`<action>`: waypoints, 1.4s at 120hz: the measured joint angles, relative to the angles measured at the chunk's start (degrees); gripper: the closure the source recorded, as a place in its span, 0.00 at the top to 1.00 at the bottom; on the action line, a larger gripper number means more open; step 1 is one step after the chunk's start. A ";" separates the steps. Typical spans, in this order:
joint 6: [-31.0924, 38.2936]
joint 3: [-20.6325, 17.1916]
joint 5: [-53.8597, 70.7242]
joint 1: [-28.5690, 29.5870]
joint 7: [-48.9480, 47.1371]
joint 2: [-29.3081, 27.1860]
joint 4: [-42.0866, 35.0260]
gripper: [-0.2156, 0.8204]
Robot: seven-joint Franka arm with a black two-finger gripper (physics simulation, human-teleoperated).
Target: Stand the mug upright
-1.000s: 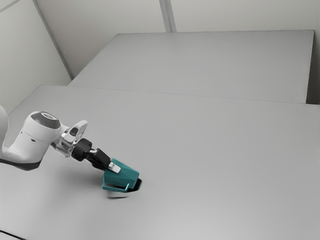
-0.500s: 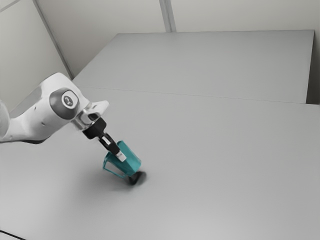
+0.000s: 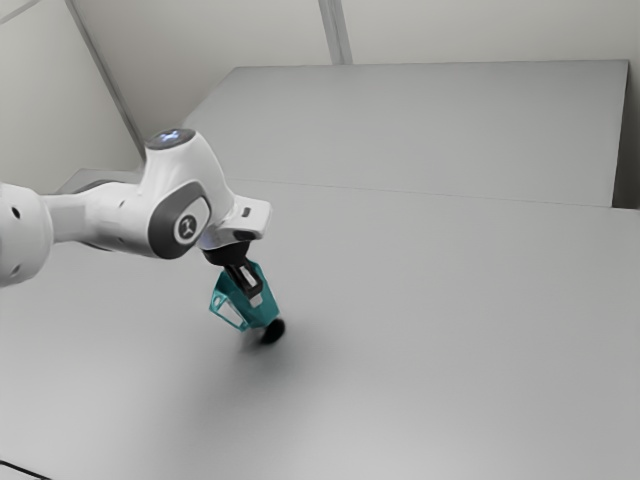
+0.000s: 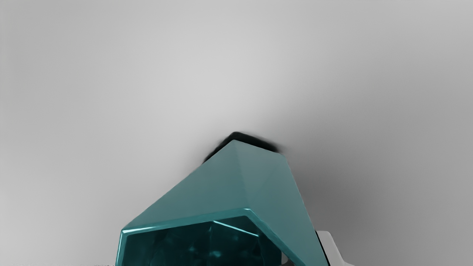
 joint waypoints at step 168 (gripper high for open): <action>-26.54 3.65 2.59 -4.00 -21.46 3.75 37.43 0.78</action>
